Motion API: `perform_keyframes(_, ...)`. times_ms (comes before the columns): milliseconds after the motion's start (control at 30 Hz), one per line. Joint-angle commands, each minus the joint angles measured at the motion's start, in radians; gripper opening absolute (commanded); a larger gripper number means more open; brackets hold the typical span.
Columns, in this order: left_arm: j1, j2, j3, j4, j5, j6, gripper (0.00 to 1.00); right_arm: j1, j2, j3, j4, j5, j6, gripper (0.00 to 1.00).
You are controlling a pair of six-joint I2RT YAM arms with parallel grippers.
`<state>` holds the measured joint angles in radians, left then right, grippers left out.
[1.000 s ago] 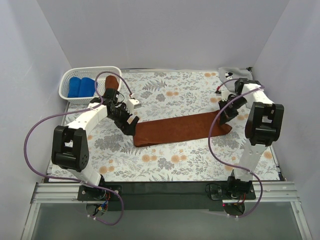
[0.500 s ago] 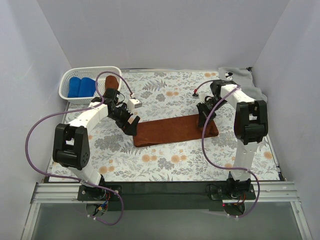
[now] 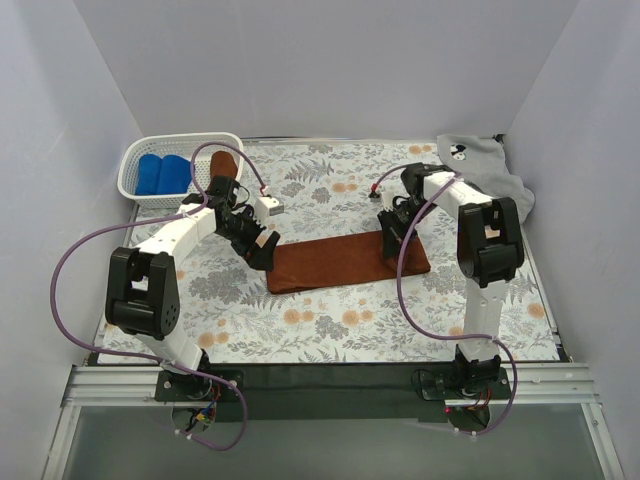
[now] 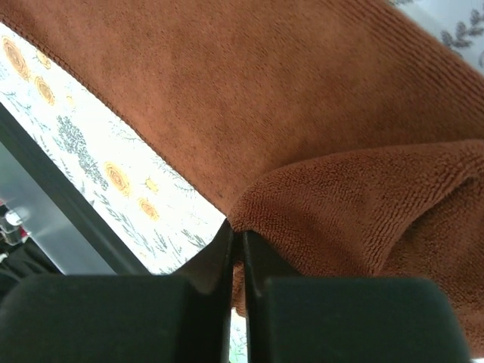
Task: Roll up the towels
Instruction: Fold the towel
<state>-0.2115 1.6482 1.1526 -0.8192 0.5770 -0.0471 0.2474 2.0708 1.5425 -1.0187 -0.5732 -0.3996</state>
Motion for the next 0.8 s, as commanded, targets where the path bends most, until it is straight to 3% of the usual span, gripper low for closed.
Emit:
perform_keyframes(0,0.0,-0.014,0.024,0.002,0.007,0.01,0.98,0.015,0.005,0.024,0.017,-0.017,0.033,0.11)
perform_keyframes(167,0.0,-0.01,0.035,-0.001,0.02,0.015,0.98,0.016,-0.012,0.086,-0.035,-0.097,0.012,0.32)
perform_keyframes(233,0.0,-0.005,0.036,-0.005,0.021,0.018,0.98,0.016,-0.041,0.094,-0.066,-0.105,-0.022,0.33)
perform_keyframes(400,0.0,0.001,0.035,0.008,0.026,0.01,0.98,0.007,-0.092,0.057,-0.092,-0.113,-0.093,0.29)
perform_keyframes(533,0.0,0.005,0.041,0.012,0.032,0.004,0.98,-0.045,-0.098,0.062,-0.084,-0.11,-0.07,0.19)
perform_keyframes(567,0.0,0.004,0.041,0.009,0.03,0.006,0.98,-0.056,-0.097,0.065,-0.078,-0.073,-0.062,0.14)
perform_keyframes(767,0.0,-0.004,0.042,0.006,0.009,0.016,0.98,-0.123,-0.11,0.024,0.012,0.14,-0.036,0.06)
